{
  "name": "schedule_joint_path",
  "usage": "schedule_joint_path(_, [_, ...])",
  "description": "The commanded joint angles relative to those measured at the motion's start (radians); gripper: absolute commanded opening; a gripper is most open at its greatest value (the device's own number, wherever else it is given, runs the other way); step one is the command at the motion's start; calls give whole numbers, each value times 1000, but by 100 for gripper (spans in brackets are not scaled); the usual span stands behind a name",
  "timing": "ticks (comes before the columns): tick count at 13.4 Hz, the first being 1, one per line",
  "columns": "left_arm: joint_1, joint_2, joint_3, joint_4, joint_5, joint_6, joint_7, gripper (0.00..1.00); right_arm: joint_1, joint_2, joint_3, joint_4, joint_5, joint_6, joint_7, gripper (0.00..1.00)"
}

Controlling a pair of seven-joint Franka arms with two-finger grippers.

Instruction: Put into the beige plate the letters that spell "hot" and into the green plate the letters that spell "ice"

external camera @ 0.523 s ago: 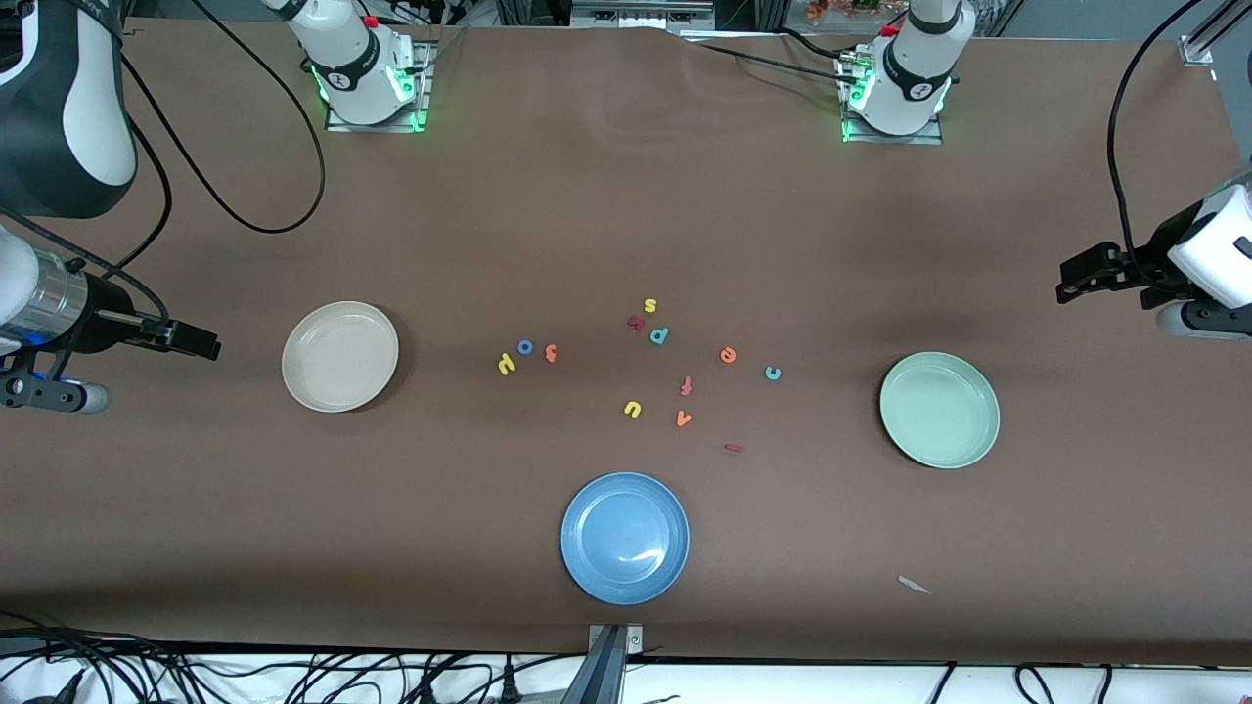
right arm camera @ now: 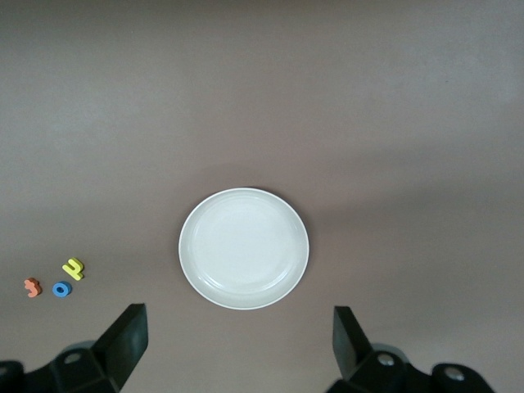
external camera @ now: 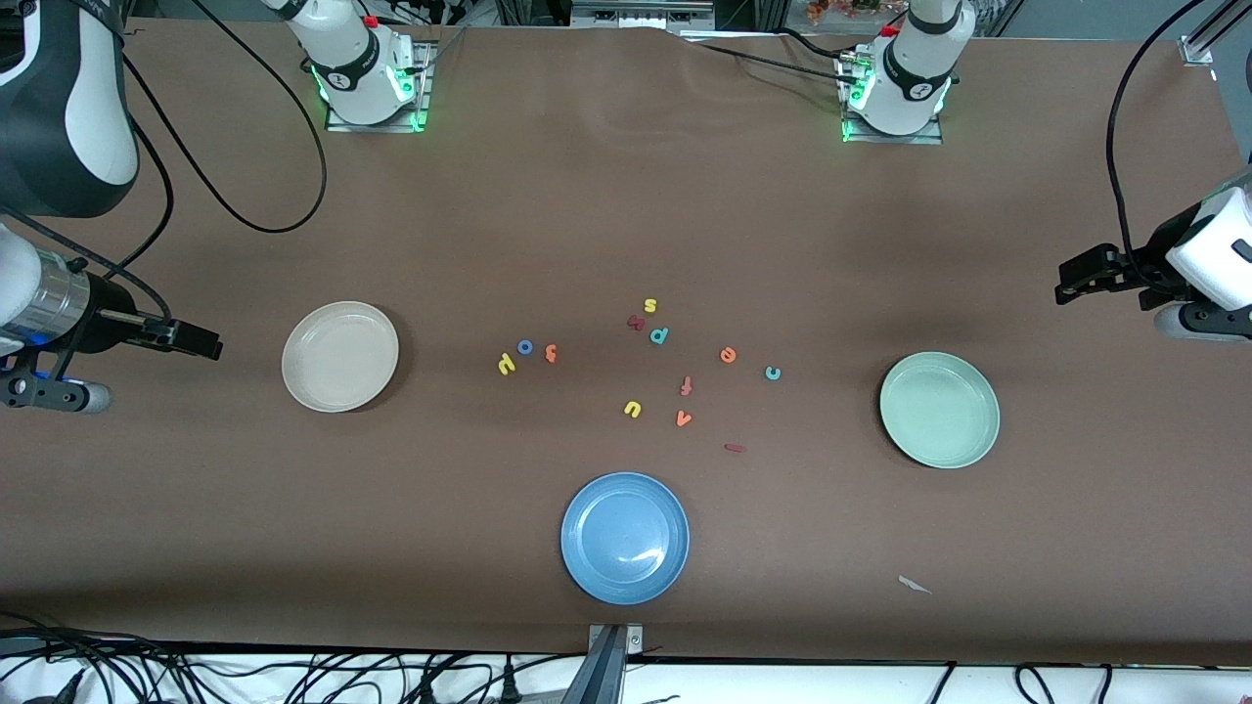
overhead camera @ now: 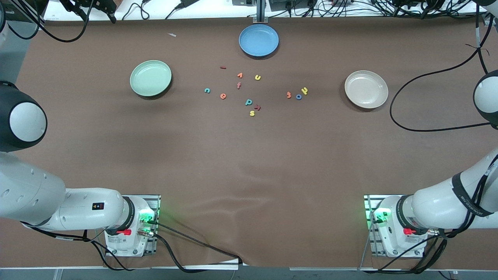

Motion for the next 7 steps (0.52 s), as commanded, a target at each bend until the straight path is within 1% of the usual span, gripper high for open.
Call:
schedule_joint_path(1, [2,-6,-4,-9,27,14,23,100,1,-15,1,-6,19,-12,12,100])
schedule_joint_path(7, [2,-6,-4,-11,29,18,23,100,1,-15,1,-7,19,-13,9,100])
